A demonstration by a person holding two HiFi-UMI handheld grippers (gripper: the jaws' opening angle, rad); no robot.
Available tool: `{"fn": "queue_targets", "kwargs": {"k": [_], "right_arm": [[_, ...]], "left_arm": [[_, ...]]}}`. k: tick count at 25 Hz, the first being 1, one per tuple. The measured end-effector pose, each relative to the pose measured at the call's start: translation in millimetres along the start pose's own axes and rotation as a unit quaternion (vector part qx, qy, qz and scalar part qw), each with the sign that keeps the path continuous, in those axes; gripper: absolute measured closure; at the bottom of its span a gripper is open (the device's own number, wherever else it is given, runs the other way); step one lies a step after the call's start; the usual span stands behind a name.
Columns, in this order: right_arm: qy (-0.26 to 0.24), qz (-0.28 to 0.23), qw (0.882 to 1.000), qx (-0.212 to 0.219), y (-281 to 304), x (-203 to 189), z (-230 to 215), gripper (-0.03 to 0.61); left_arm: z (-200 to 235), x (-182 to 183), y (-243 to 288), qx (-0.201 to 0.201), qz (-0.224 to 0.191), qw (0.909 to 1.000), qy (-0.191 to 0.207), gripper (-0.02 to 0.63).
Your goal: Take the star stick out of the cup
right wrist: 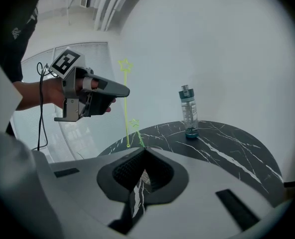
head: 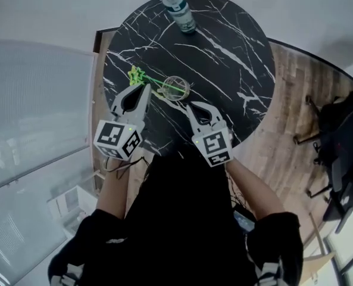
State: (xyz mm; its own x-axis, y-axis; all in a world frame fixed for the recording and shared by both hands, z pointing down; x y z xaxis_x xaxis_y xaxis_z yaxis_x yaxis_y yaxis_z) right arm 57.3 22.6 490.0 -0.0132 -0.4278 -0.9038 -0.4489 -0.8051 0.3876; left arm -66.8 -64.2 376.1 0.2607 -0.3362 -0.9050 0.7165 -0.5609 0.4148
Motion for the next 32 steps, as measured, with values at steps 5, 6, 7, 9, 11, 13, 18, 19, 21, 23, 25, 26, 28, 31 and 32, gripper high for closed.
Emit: {"fn": "queue_targets", "kwargs": {"k": [5, 6, 7, 9, 11, 13, 18, 19, 21, 23, 25, 26, 28, 31, 32], "right_arm": [[-0.010, -0.001, 1.000, 0.023, 12, 7, 8, 0.583], [-0.013, -0.002, 1.000, 0.027, 14, 9, 10, 0.583], [-0.015, -0.002, 0.999, 0.031, 16, 10, 11, 0.583], [-0.018, 0.002, 0.999, 0.038, 20, 9, 16, 0.583], [-0.022, 0.009, 0.999, 0.046, 24, 7, 22, 0.583], [-0.027, 0.014, 0.998, 0.057, 29, 8, 29, 0.583], [-0.035, 0.029, 0.997, 0.069, 44, 6, 45, 0.583], [-0.035, 0.032, 0.996, 0.069, 46, 5, 48, 0.583], [-0.036, 0.037, 0.996, 0.070, 50, 5, 53, 0.583], [-0.037, 0.043, 0.996, 0.071, 54, 3, 56, 0.583], [-0.038, 0.053, 0.996, 0.066, 58, -1, 58, 0.583], [-0.038, 0.057, 0.996, 0.063, 60, -3, 59, 0.583], [-0.036, 0.062, 0.996, 0.058, 64, -5, 61, 0.583], [-0.032, 0.066, 0.996, 0.050, 68, -5, 63, 0.583], [-0.031, 0.068, 0.996, 0.047, 69, -6, 63, 0.583]], "left_arm": [[12, -30, -25, 0.039, 0.019, 0.9982, -0.041, 0.606], [14, -37, -30, 0.042, 0.020, 0.9974, -0.055, 0.606], [16, -43, -34, 0.045, 0.019, 0.9963, -0.070, 0.606], [19, -56, -44, 0.053, 0.021, 0.9936, -0.098, 0.606], [23, -68, -53, 0.063, 0.029, 0.9911, -0.114, 0.606], [28, -79, -60, 0.071, 0.039, 0.9890, -0.124, 0.606], [43, -112, -65, 0.072, 0.068, 0.9836, -0.151, 0.606], [46, -119, -65, 0.071, 0.075, 0.9822, -0.157, 0.605], [52, -131, -66, 0.067, 0.090, 0.9799, -0.165, 0.606], [56, -141, -62, 0.059, 0.105, 0.9780, -0.170, 0.606], [60, -151, -58, 0.051, 0.118, 0.9763, -0.174, 0.606], [62, -155, -56, 0.046, 0.123, 0.9754, -0.177, 0.606], [66, -162, -51, 0.032, 0.130, 0.9736, -0.185, 0.606], [71, -171, -42, 0.009, 0.143, 0.9718, -0.188, 0.606], [74, -173, -39, 0.004, 0.147, 0.9716, -0.185, 0.606]]}}
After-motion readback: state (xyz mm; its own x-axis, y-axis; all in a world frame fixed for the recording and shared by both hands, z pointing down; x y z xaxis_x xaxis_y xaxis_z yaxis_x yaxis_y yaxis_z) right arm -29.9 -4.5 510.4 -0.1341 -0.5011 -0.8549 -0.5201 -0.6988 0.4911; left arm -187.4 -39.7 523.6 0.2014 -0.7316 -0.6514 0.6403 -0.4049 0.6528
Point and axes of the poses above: the fingertips, and each gripper's own axes: y forward along the fingers, z to its left, x out of its top, the point moved 5 cm from there along -y, backward along the fingers, and after that the axes turned 4 degrees about -x, right-handed, at the moved point
